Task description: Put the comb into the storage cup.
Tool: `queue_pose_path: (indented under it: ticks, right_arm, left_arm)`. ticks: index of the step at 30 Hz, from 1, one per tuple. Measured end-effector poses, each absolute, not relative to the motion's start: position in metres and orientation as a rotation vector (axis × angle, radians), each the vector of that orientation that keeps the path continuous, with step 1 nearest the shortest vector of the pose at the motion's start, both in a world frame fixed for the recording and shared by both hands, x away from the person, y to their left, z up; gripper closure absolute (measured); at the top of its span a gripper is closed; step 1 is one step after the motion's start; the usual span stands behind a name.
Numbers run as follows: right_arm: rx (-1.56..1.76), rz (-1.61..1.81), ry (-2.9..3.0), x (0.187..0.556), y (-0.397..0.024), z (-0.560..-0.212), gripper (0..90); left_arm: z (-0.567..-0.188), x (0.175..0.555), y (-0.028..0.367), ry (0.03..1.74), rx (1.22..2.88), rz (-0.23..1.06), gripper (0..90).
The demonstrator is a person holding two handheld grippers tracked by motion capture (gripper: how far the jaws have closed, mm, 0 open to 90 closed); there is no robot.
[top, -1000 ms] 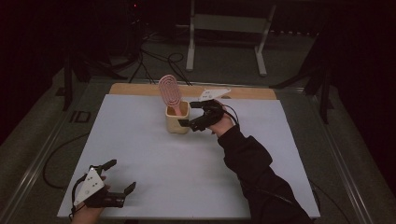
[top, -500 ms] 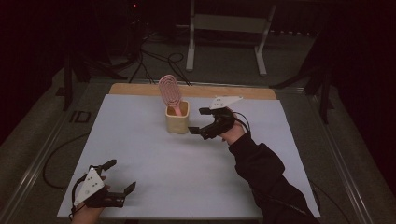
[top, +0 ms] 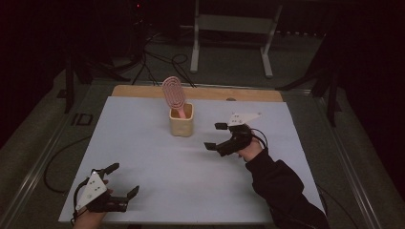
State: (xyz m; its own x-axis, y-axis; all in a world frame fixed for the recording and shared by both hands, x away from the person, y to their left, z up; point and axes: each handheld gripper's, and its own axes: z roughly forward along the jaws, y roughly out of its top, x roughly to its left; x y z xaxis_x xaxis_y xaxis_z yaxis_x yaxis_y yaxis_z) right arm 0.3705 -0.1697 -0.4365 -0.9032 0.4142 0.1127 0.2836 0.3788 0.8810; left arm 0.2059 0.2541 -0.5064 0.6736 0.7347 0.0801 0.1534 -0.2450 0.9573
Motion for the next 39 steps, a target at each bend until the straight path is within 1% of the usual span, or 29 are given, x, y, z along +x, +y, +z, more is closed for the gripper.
queue_pose_path:
  ticks: [16, 29, 39]
  right_arm:
    - [0.65, 1.565, 2.509, 0.335, -0.199, -0.461, 8.0]
    - [0.718, 1.554, 2.484, 0.309, -0.233, -0.483, 8.0]
    - [0.783, 1.457, 2.474, 0.294, -0.259, -0.498, 8.0]
  left_arm:
    - [-0.507, 0.206, 0.254, 0.714, 1.766, 0.644, 0.0]
    - [-0.506, 0.206, 0.254, 0.712, 1.765, 0.644, 0.0]
    - [-0.507, 0.206, 0.254, 0.712, 1.765, 0.643, 0.0]
